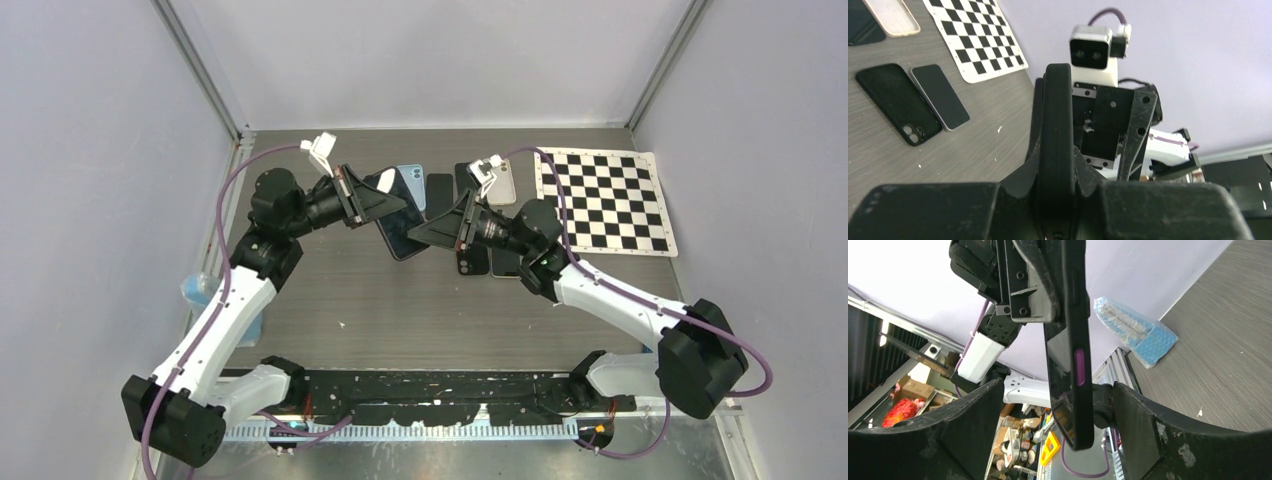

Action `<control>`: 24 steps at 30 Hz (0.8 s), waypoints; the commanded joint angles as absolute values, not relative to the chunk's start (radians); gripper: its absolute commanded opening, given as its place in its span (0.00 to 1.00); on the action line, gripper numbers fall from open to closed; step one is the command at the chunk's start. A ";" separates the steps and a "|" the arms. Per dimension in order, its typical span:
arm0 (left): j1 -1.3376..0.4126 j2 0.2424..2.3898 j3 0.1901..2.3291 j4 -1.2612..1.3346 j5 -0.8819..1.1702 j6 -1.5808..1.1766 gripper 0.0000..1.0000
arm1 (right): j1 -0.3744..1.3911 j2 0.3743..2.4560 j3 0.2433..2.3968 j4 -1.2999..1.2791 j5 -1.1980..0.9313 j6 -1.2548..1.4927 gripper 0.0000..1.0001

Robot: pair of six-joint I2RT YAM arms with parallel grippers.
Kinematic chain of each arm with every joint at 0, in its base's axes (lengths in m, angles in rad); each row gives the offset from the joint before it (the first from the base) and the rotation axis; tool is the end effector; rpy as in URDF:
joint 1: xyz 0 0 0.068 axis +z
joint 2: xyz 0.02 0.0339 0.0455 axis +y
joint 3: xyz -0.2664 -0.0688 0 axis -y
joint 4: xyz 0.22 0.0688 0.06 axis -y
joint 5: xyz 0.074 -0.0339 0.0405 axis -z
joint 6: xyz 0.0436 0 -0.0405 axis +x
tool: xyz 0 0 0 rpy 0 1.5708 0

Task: Take the phone out of the phone case
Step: Adjust the phone, then remove the phone case from the phone.

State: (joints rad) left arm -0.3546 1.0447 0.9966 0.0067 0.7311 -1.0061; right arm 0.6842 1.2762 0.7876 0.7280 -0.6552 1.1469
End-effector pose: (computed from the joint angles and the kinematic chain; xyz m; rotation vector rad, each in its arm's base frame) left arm 0.1917 -0.1020 0.3888 0.0489 1.8677 -1.5803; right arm 0.1929 0.1916 0.3439 -0.2985 1.6681 1.8923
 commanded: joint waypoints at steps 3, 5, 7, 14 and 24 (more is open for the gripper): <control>-0.351 0.968 0.980 0.186 0.581 -1.077 0.00 | 0.713 1.206 0.737 0.796 -0.525 1.123 0.80; -0.351 0.959 0.975 0.180 0.552 -1.085 0.00 | 0.735 1.212 0.724 0.832 -0.503 1.132 0.80; -0.351 0.954 0.961 0.186 0.526 -1.109 0.00 | 0.755 1.228 0.715 0.865 -0.482 1.140 0.80; -0.351 0.958 0.946 0.145 0.497 -1.149 0.00 | 0.789 1.300 0.710 0.971 -0.459 1.158 0.60; -0.351 1.004 0.976 0.065 0.494 -1.169 0.00 | 0.787 1.279 0.744 0.870 -0.491 1.006 0.10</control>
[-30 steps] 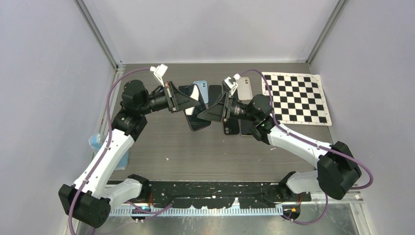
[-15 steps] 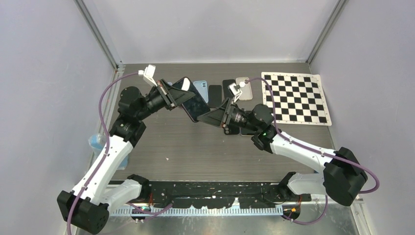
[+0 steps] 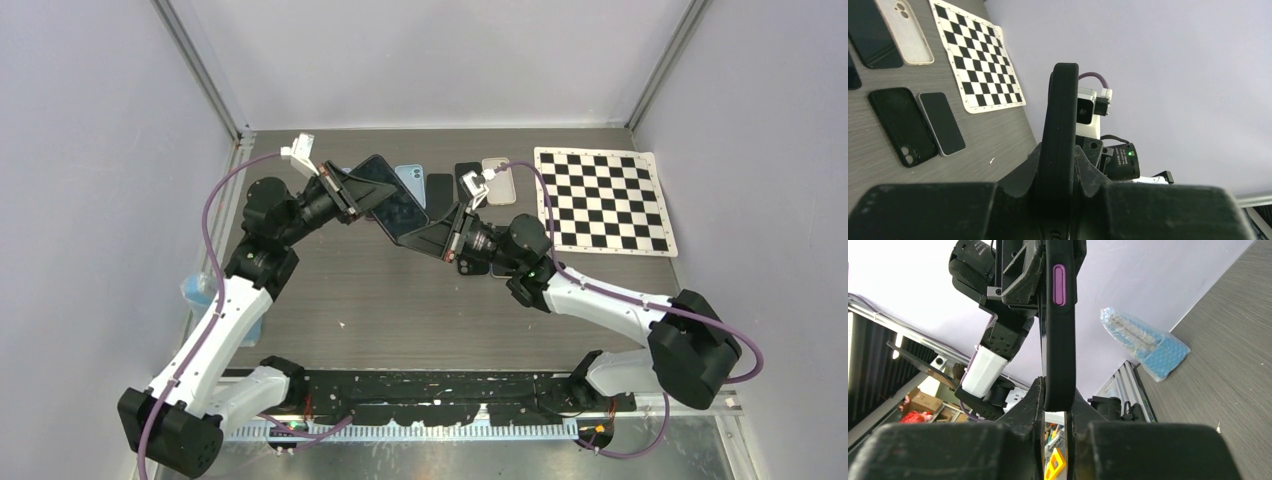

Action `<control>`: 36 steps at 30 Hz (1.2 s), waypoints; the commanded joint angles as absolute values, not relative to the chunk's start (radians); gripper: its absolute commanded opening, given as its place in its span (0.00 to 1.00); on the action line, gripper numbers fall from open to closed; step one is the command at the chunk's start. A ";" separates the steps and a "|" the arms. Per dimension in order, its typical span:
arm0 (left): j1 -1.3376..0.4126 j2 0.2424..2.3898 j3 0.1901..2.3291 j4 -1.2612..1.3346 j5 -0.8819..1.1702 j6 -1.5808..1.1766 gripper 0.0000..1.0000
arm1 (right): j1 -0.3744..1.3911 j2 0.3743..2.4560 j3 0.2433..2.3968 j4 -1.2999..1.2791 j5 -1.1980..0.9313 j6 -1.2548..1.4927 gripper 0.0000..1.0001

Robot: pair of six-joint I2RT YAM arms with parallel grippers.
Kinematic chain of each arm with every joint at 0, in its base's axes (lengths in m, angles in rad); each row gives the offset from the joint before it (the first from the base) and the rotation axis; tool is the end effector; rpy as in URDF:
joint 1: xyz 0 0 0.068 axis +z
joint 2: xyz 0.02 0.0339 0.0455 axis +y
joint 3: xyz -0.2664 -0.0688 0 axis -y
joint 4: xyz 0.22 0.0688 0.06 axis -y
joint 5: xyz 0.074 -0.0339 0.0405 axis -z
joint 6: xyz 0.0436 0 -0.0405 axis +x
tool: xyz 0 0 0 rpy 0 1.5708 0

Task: Take the phone out of the phone case
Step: Remove the phone case from the phone.

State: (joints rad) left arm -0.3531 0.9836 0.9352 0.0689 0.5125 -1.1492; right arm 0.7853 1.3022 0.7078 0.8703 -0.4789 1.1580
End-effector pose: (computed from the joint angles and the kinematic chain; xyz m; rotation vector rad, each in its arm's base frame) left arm 0.1869 -0.0917 0.3869 -0.2434 1.7694 -1.5324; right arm 0.1793 0.2077 0.3276 -0.2034 1.6064 1.8950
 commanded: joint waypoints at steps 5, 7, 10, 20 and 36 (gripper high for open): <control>-0.350 1.051 0.986 0.038 0.526 -1.198 0.00 | 0.788 1.247 0.779 0.691 -0.522 0.799 0.03; -0.350 1.063 0.985 0.036 0.534 -1.211 0.00 | 0.787 1.241 0.789 0.673 -0.538 0.765 0.05; -0.350 1.077 0.982 0.038 0.551 -1.226 0.00 | 0.787 1.241 0.790 0.664 -0.544 0.744 0.09; -0.332 1.107 0.965 0.076 0.585 -1.301 0.00 | 0.789 1.280 0.766 0.702 -0.538 0.716 0.29; -0.305 1.089 0.918 0.092 0.582 -1.339 0.00 | 0.807 1.363 0.722 0.789 -0.531 0.713 0.38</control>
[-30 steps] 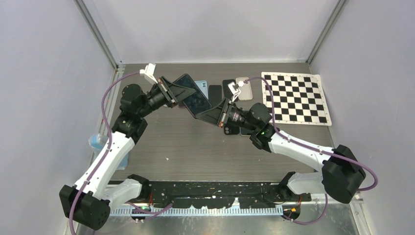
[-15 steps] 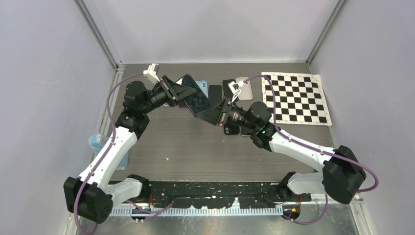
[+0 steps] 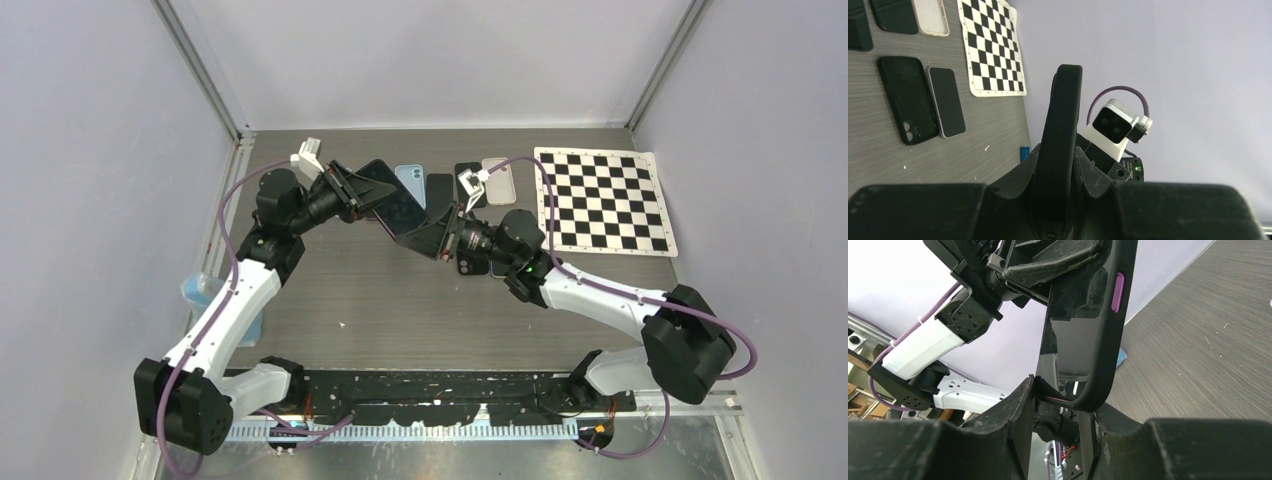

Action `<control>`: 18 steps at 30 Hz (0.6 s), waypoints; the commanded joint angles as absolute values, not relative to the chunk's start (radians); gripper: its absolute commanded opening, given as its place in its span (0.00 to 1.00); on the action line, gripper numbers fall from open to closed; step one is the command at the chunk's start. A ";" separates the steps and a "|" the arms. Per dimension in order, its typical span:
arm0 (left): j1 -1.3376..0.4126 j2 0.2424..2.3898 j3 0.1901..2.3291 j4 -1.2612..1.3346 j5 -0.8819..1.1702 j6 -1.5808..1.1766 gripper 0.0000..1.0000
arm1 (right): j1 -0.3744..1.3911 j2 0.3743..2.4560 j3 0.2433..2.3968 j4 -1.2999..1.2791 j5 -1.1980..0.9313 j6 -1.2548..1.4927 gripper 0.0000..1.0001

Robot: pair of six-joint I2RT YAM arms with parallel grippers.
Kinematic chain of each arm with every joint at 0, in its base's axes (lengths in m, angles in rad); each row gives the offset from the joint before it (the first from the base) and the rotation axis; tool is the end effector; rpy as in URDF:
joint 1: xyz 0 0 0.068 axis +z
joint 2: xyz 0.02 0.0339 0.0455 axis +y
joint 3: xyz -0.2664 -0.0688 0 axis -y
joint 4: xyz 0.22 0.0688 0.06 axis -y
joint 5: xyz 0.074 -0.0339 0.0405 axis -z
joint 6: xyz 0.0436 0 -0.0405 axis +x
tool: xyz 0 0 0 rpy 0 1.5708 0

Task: Take the phone out of the phone case
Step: Remove the phone case from the phone.

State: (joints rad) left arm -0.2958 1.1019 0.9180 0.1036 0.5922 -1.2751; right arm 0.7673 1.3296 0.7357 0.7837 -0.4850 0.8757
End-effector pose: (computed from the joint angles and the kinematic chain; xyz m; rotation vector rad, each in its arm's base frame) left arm 0.2193 -0.0923 0.3611 -0.4126 1.8872 -1.6144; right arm 0.1895 0.2110 0.3200 -0.3833 1.5888 1.6514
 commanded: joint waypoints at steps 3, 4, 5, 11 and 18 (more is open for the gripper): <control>-0.299 1.089 0.908 0.093 0.584 -1.356 0.00 | 0.813 1.381 0.723 0.788 -0.525 0.690 0.38; -0.296 1.088 0.905 0.096 0.588 -1.363 0.00 | 0.814 1.385 0.723 0.788 -0.523 0.687 0.38; -0.291 1.089 0.899 0.098 0.591 -1.372 0.00 | 0.814 1.390 0.724 0.788 -0.521 0.681 0.38; -0.278 1.088 0.878 0.104 0.612 -1.417 0.00 | 0.837 1.400 0.749 0.705 -0.482 0.605 0.36; -0.256 1.127 0.856 0.147 0.695 -1.520 0.00 | 0.913 1.417 0.821 0.462 -0.329 0.389 0.33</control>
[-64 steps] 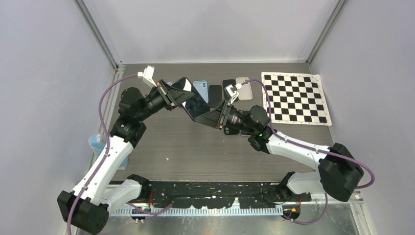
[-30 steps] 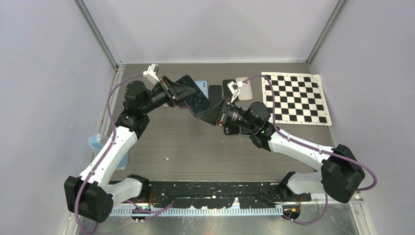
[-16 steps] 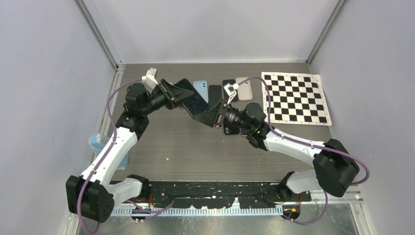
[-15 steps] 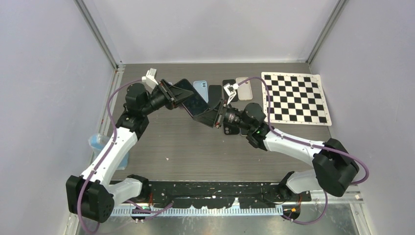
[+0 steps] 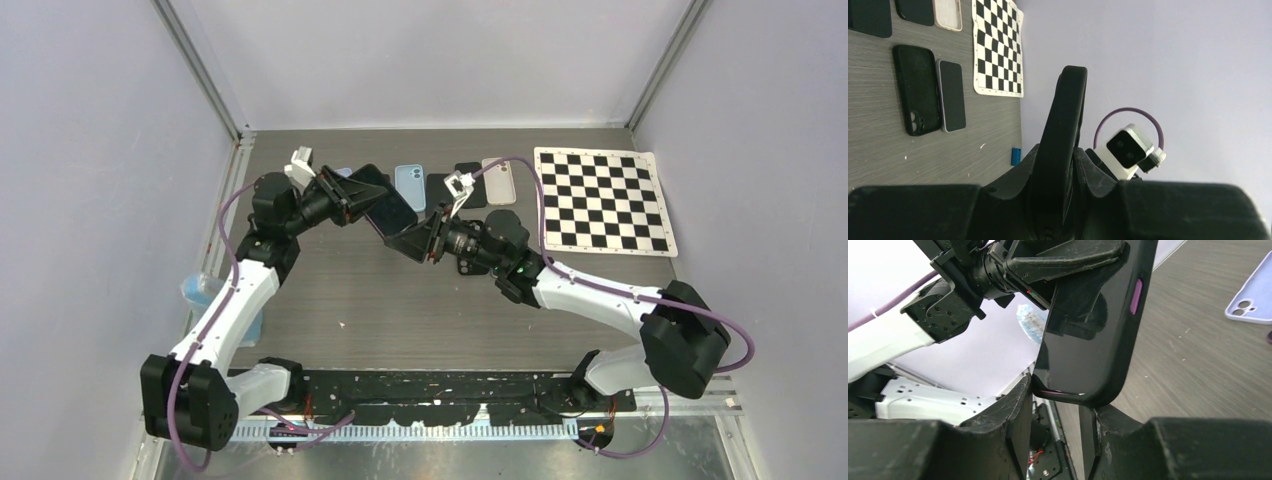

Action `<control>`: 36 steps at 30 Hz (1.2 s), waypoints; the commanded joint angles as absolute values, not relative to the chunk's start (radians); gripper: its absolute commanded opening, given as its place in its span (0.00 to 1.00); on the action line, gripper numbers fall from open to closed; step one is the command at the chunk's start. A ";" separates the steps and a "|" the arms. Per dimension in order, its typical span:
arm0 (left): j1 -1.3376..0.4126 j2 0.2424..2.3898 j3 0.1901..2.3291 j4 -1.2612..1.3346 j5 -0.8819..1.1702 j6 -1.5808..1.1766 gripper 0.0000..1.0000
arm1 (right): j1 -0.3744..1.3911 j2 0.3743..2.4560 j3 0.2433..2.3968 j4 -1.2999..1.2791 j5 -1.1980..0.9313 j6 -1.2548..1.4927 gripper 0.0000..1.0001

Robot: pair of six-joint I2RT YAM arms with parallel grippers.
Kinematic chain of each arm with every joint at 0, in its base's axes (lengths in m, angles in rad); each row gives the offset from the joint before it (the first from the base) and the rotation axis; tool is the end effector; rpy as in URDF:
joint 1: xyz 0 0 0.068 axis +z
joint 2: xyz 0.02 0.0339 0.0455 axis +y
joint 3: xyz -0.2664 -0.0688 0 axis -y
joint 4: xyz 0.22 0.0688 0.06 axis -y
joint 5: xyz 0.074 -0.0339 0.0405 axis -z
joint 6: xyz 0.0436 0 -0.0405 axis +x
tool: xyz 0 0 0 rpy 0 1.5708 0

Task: Take the phone out of the phone case
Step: Remove the phone case from the phone.

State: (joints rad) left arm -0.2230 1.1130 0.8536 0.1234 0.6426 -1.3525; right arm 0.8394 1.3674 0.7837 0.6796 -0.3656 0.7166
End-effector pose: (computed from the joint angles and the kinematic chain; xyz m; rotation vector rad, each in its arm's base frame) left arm 0.2265 -0.0782 0.3393 -0.5582 1.9257 -1.6427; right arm 0.1868 0.2315 0.3142 -0.4358 1.6240 1.4900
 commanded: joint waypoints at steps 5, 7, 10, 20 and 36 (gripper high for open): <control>-0.229 1.121 0.824 0.154 0.705 -1.559 0.00 | 0.938 1.437 0.825 0.439 -0.215 0.347 0.30; -0.215 1.128 0.805 0.201 0.725 -1.599 0.00 | 0.956 1.439 0.832 0.402 -0.154 0.316 0.29; -0.198 1.133 0.794 0.230 0.740 -1.616 0.00 | 0.960 1.440 0.833 0.394 -0.138 0.310 0.29; -0.058 1.082 0.777 0.124 0.742 -1.469 0.00 | 0.959 1.314 0.778 0.407 -0.146 0.418 0.44; -0.026 1.056 0.966 -0.264 1.020 -0.845 0.00 | 0.735 1.227 0.799 0.427 -0.612 0.841 0.65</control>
State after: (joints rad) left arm -0.0257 1.0996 0.9043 -0.2222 0.8375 -1.0172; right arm 0.7475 1.2236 0.7528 0.3809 -0.4473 0.7185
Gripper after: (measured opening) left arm 0.180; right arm 0.644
